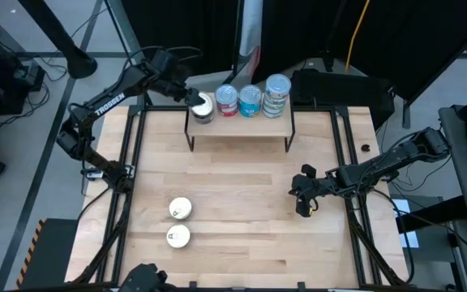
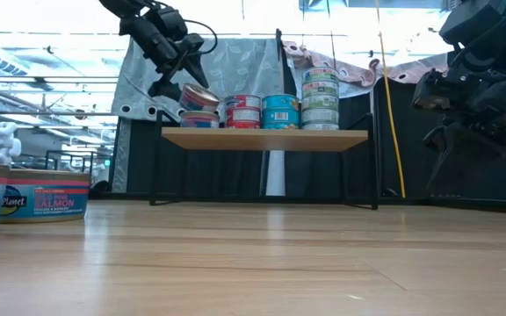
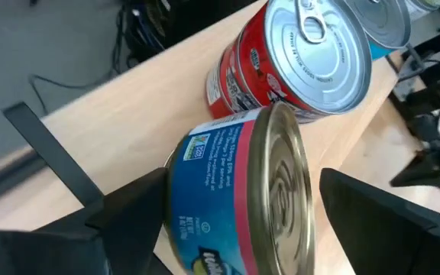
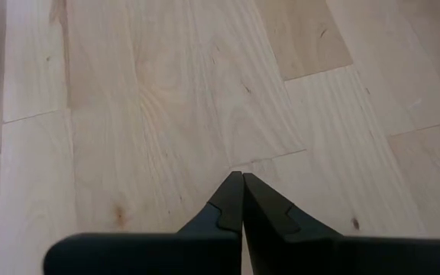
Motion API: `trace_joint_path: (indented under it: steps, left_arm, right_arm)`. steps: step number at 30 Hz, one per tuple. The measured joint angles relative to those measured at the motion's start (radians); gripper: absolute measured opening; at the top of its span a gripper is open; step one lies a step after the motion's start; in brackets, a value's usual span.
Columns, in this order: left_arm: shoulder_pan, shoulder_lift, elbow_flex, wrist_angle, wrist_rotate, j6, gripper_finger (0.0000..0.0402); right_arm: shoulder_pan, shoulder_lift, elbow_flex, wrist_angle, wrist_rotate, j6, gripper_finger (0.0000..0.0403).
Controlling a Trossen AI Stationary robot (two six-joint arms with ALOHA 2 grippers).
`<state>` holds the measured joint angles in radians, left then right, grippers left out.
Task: Stack canned seafood by type on shelf
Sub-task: Stack the blue pink tuna can on top of the other blue tuna can on the shelf, then stack the blue pink tuna can on top of the other blue tuna cans on the shelf
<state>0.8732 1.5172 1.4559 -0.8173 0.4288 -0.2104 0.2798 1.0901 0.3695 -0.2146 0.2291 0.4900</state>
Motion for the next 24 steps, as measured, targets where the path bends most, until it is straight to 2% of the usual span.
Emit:
trace_joint_path:
  steps: [15,18,22,24]
  left_arm:
    - [-0.026,-0.033,-0.001,0.025,-0.102,0.017,0.0336]
    - [-0.034,-0.1,-0.001,0.005,-0.113,0.064,0.0327]
    - [-0.134,-0.24,-0.001,-0.054,-0.278,0.084,0.0297]
    - [-0.216,-0.321,-0.001,-0.105,-0.322,0.089,0.0275]
  right_arm:
    - [0.0,0.0,0.0,0.001,0.0,0.004,0.0]
    - [0.0,0.0,0.0,0.001,0.0,0.004,0.0]
    - [0.011,0.0,0.0,0.003,-0.001,0.008,0.0]
    - [0.019,0.0,0.0,0.012,-0.002,0.015,0.0]
